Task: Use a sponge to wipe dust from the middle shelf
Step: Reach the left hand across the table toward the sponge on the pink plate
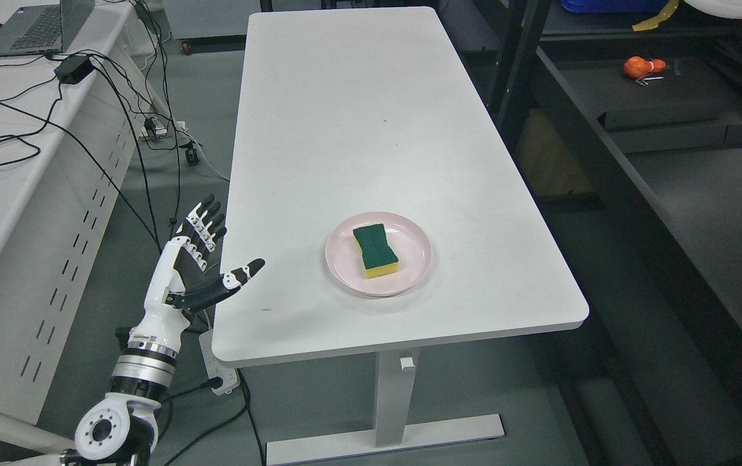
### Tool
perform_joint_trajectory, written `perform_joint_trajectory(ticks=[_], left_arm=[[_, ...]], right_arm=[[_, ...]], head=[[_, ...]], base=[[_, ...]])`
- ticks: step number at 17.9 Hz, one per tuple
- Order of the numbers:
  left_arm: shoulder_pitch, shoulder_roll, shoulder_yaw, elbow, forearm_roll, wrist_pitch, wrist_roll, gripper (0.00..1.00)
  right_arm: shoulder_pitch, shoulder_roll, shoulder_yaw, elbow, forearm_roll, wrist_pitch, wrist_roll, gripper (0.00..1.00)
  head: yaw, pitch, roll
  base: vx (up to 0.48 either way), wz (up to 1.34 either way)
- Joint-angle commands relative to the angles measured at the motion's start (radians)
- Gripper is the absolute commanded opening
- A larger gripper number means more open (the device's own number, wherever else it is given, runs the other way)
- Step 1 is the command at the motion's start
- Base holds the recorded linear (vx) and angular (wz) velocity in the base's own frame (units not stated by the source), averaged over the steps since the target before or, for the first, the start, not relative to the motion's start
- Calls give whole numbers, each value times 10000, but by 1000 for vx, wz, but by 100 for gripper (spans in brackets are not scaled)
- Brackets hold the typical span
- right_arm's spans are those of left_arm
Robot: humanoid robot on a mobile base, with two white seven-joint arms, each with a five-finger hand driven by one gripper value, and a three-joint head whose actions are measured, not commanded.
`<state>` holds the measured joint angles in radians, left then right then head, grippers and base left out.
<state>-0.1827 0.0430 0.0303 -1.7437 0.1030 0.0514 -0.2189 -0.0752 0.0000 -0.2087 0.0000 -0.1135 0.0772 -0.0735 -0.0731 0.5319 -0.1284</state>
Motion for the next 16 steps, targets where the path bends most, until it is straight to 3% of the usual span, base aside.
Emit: perform_joint_trajectory(ticks=[1, 8, 12, 16], left_arm=[[-810, 1469, 19, 669, -2404, -940, -968, 99], [-1302, 2099, -563, 1008, -4862, -2322, -1200, 99], [-2067, 3096, -579, 1054, -6134, -3089, -2685, 98], [-3110, 3205, -1252, 1972, -8235, -3764, -3302, 98]], right_arm=[[0, -175, 1, -174, -15, -5, -1, 100], [0, -175, 1, -174, 0, -5, -1, 100], [0, -175, 1, -174, 0, -5, -1, 100], [0, -175, 1, -174, 0, -5, -1, 100]], head=[[0, 0, 0], [0, 0, 0], [0, 1, 0], [0, 2, 0]], base=[[0, 0], [0, 0], [0, 0], [0, 0]])
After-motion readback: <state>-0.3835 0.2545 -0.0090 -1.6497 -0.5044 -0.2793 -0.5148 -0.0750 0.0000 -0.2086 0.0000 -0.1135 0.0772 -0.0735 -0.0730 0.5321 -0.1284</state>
